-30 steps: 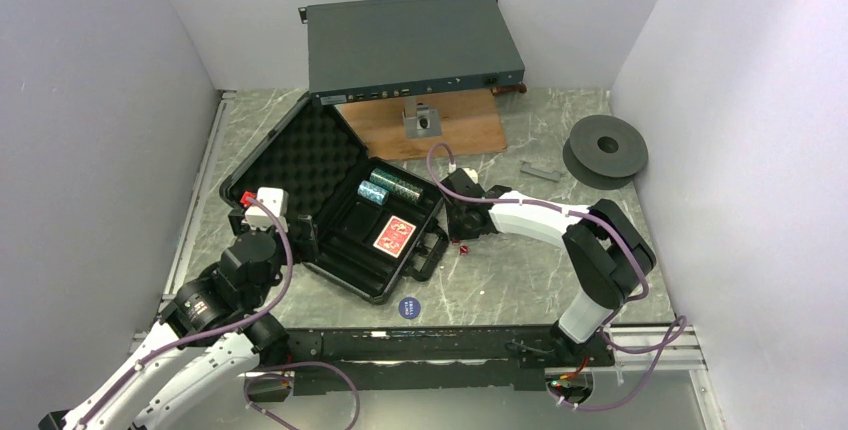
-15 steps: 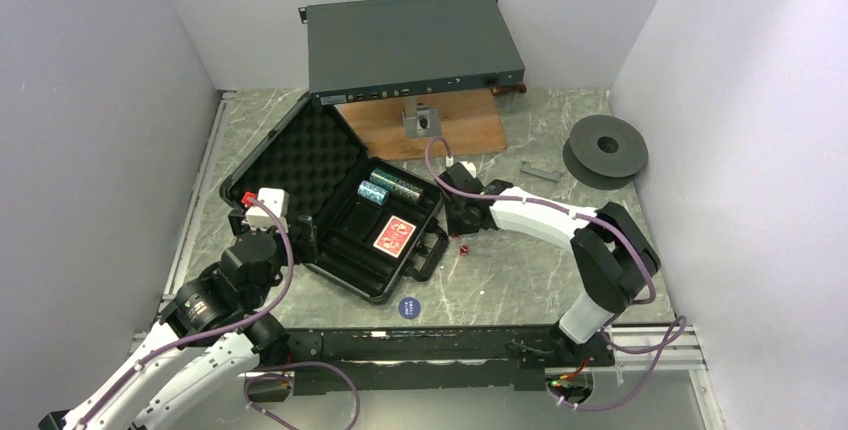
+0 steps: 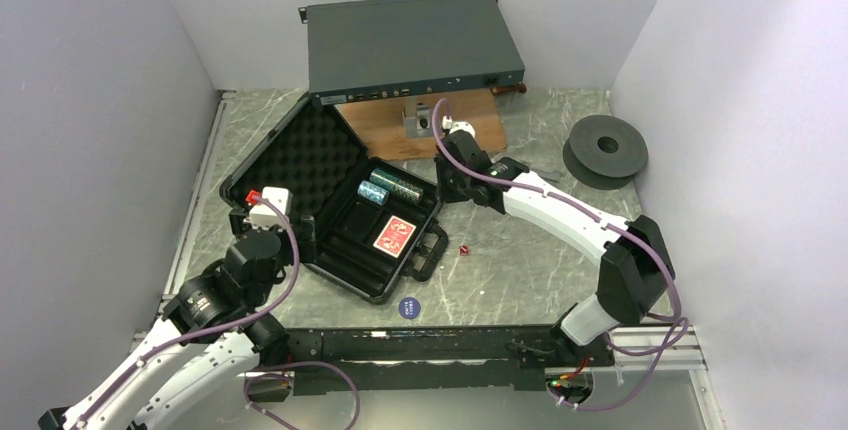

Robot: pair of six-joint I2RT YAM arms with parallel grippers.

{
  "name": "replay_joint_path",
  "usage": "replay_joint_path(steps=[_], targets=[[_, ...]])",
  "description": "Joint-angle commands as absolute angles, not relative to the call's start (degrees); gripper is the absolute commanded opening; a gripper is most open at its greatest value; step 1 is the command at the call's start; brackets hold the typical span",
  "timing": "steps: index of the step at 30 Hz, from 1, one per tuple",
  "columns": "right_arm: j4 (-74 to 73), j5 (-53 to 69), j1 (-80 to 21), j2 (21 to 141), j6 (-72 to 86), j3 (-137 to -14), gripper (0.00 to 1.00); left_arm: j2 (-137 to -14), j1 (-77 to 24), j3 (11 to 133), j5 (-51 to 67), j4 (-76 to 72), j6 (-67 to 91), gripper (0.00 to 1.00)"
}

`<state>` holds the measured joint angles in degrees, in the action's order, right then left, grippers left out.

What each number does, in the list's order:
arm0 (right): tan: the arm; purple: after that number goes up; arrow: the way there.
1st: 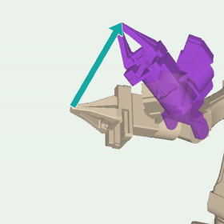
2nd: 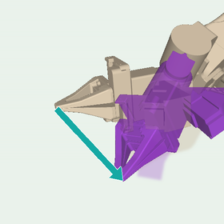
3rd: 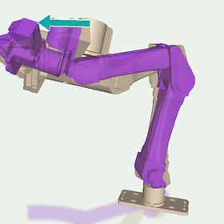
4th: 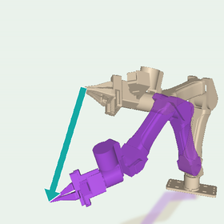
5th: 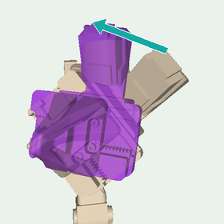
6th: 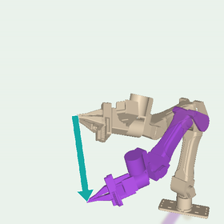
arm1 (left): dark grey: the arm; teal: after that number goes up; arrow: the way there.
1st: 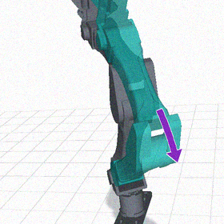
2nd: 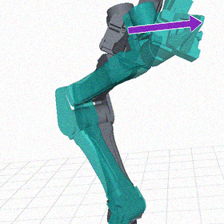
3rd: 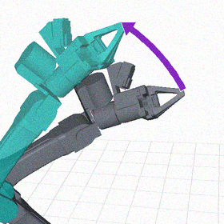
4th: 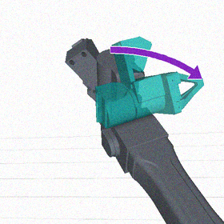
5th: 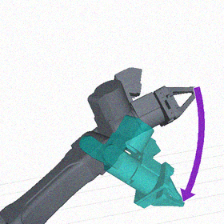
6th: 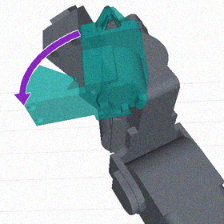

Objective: Pack up texas hold em set

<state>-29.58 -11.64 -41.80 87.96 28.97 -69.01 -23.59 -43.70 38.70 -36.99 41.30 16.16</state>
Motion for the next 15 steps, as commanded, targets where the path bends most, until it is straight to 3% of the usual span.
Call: replay_joint_path(steps=[1,15], targets=[[-25.76,-7.61,-42.01,89.99,28.18,-73.98,0.07,-24.30,-43.76,41.13,-38.35,41.54,16.07,1.00],[-19.70,-2.25,-43.11,101.36,30.01,-78.54,0.06,-24.20,-43.77,41.04,-37.36,41.31,15.83,1.00]])
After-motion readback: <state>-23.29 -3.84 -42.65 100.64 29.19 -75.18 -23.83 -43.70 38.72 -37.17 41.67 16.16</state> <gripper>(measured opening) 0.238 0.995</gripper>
